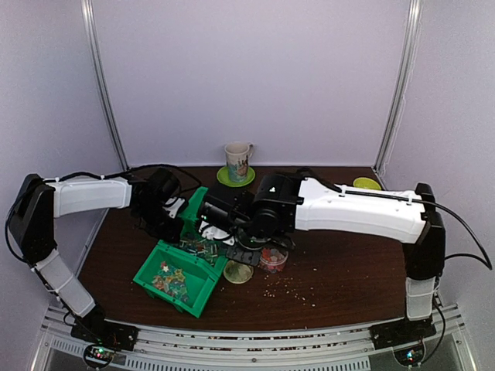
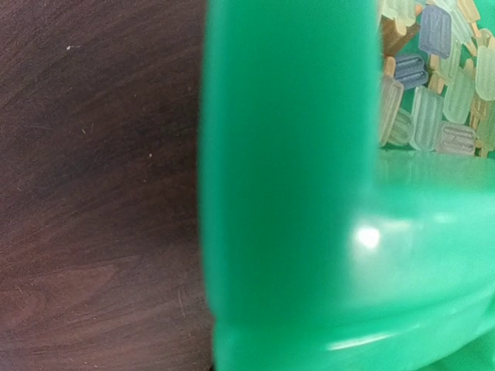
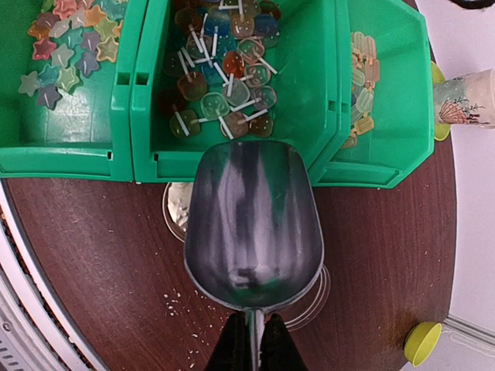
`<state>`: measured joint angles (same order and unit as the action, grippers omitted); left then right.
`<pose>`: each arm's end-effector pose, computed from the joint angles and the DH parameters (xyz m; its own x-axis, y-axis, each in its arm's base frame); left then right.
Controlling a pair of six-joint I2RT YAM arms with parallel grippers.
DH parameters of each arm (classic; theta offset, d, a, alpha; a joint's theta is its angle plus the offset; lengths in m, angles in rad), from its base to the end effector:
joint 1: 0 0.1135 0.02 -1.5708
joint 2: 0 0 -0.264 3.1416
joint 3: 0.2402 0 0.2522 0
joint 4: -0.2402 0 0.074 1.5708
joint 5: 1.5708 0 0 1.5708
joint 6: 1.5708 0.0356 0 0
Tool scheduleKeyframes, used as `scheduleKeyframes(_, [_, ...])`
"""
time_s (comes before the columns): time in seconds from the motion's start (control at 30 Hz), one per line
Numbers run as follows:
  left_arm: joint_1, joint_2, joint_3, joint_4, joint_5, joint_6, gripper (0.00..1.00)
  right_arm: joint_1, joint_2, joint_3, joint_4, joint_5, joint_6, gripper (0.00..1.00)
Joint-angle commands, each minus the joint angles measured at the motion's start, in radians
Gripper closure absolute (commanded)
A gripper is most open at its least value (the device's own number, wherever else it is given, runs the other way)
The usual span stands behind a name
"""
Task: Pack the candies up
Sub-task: Scoop the fake candies from the plate.
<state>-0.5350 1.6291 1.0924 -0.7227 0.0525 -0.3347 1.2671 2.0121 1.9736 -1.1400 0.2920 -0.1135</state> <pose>0.2659 -0.1597 0.1991 -0.9452 0.1789 -0.2730 0.2250 0.9631 -0.1478 0.1357 0.3988 0.3029 -0.1748 -0.9204 -0.3497 -0.9066 0.2890 -0.3076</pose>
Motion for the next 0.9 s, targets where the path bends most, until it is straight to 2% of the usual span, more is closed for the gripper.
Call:
scheduleKeyframes(0.0, [-0.017,-0.057,0.044,0.071,0.022,0.012,1.00,0.005,0.058,0.071,-0.092,0.056,-0.016,1.00])
scheduleKeyframes(0.23, [-0.032,-0.081,0.035,0.096,0.022,0.018,1.00,0.005,0.193,0.217,-0.167,0.048,-0.042,1.00])
scheduleKeyframes(0.47, [-0.035,-0.110,0.019,0.137,0.059,0.021,1.00,-0.001,0.257,0.260,-0.147,0.007,-0.076,1.00])
scheduleKeyframes(0.73, [-0.034,-0.130,0.007,0.169,0.097,0.023,1.00,-0.019,0.270,0.206,0.012,-0.116,-0.092,1.00])
scheduleKeyframes(0.87, [-0.035,-0.132,0.003,0.173,0.101,0.024,1.00,-0.029,0.264,0.142,0.095,-0.101,-0.045,1.00])
